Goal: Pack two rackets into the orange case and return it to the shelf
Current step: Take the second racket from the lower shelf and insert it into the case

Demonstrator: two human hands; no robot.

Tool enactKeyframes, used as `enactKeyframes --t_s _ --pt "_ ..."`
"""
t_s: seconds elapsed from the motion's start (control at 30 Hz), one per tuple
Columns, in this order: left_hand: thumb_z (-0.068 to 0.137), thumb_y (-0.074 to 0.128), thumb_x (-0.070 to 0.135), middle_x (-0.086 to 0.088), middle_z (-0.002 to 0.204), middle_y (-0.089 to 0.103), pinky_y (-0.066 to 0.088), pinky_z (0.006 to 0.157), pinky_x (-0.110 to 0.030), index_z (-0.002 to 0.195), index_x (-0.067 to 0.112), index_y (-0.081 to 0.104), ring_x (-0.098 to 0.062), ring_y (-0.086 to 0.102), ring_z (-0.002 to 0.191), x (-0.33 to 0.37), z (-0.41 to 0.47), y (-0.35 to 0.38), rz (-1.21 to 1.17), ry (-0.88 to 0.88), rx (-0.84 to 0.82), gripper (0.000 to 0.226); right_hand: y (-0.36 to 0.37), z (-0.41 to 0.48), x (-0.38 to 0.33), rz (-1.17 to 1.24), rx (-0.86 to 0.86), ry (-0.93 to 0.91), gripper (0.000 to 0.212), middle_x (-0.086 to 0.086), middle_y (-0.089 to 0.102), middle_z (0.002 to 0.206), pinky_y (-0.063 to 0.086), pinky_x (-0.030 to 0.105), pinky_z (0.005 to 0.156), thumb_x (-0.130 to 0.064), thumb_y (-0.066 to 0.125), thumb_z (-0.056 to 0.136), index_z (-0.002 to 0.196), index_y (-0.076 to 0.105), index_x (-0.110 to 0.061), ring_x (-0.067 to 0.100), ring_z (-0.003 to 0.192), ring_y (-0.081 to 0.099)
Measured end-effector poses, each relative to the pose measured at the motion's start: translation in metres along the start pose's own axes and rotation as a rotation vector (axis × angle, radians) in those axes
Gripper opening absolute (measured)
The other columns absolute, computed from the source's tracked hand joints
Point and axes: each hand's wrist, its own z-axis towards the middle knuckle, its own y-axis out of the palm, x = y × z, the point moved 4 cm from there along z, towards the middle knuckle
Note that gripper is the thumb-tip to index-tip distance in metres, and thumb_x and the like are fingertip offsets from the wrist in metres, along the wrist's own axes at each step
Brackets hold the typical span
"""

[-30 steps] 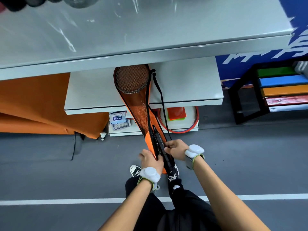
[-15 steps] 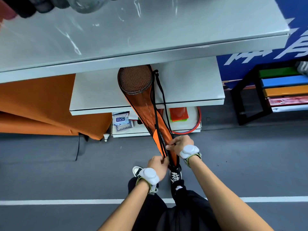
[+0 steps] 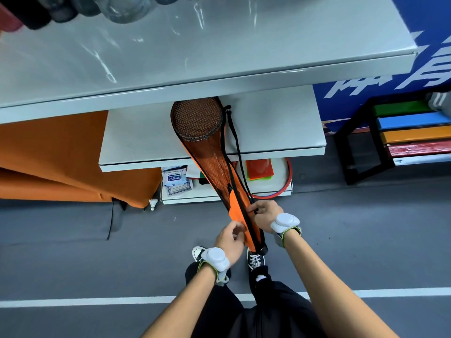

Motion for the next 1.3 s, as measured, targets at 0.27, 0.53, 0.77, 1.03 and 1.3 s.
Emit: enactKeyframes --t_s 0.27,0.53,0.77,1.03,1.3 --pt "0.090 0.042 -0.003 -0.011 0.119 0.058 0.053 0.083 -0.039 0.116 0.016 0.062 -0.027 0.064 0.100 0.011 0.041 -0.026 0.078 0.028 0.050 0.038 0.013 0.014 0.003 -0.054 0.116 0.081 0.063 0.001 0.060 0.099 0.043 0.033 0.078 -0.064 0.067 0.081 0.112 0.048 -0.012 0.028 0.093 0.061" --pt "0.091 0.050 0.008 -0.014 0.127 0.058 0.051 0.098 -0.038 0.127 0.011 0.056 -0.031 0.062 0.109 0.072 0.145 -0.098 0.257 0.065 0.223 0.037 0.017 0.039 -0.006 -0.277 -0.023 0.122 0.034 0.009 0.071 0.097 0.045 0.028 0.071 -0.044 0.054 0.094 0.096 0.071 -0.015 0.034 0.089 0.068" --pt "0.094 0.052 0.014 -0.011 0.157 0.030 0.024 0.119 -0.039 0.148 0.010 0.034 -0.030 0.029 0.144 0.119 0.238 -0.127 0.564 0.250 0.286 0.057 0.020 0.062 0.001 -0.316 -0.131 0.162 0.029 0.002 0.066 0.091 0.053 0.031 0.088 -0.045 0.050 0.095 0.092 0.066 -0.022 0.030 0.100 0.068" --pt "0.092 0.056 0.027 -0.015 0.156 0.030 0.012 0.120 -0.039 0.147 0.008 0.036 -0.032 0.026 0.145 0.102 0.294 -0.139 0.690 0.261 0.324 0.061 0.022 0.091 -0.005 -0.378 -0.250 0.093 0.018 0.001 0.070 0.090 0.052 0.028 0.077 -0.043 0.061 0.087 0.084 0.067 -0.026 0.026 0.085 0.068" --pt "0.093 0.054 0.032 -0.010 0.159 0.027 0.009 0.121 -0.037 0.150 0.014 0.032 -0.030 0.022 0.147 0.084 0.308 -0.145 0.685 0.301 0.297 0.063 -0.009 0.137 -0.090 -0.075 0.140 -0.114 0.027 0.001 0.072 0.118 0.052 0.025 0.090 -0.027 0.058 0.096 0.121 0.066 -0.022 0.025 0.110 0.067"
